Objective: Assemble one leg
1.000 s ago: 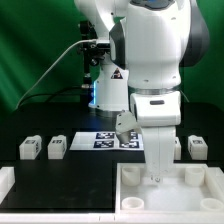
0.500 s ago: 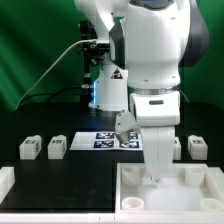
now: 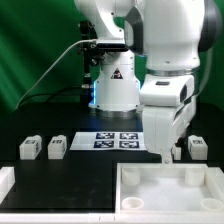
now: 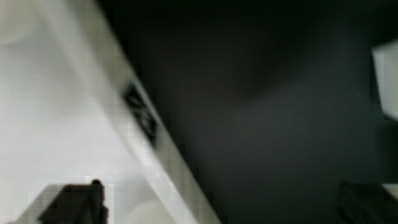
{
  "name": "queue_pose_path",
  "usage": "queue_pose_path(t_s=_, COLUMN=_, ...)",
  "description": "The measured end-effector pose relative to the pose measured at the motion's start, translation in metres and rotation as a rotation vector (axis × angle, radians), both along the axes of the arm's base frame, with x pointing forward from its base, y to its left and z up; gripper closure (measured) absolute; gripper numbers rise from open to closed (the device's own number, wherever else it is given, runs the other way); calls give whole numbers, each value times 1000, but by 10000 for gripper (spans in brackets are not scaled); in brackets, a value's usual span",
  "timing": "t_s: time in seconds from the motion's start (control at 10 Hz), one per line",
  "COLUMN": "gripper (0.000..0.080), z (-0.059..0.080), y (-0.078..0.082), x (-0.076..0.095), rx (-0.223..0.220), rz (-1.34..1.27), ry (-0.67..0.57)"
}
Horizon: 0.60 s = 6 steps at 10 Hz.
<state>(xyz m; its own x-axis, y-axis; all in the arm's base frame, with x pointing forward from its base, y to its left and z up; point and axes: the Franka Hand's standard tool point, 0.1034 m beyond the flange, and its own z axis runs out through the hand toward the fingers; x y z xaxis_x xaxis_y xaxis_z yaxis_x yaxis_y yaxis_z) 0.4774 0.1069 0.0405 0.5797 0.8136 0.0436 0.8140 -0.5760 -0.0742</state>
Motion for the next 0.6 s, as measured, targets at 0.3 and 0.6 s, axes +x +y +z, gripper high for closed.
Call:
queue_pose_path(t_s=0.3, gripper=150, z=6, y=23, x=-7, rx=2, rz=-274, ry=8)
queue_pose_path(t_s=0.6, gripper=150, z=2, y=28, x=-16, rx=19, rz=-626, ry=47)
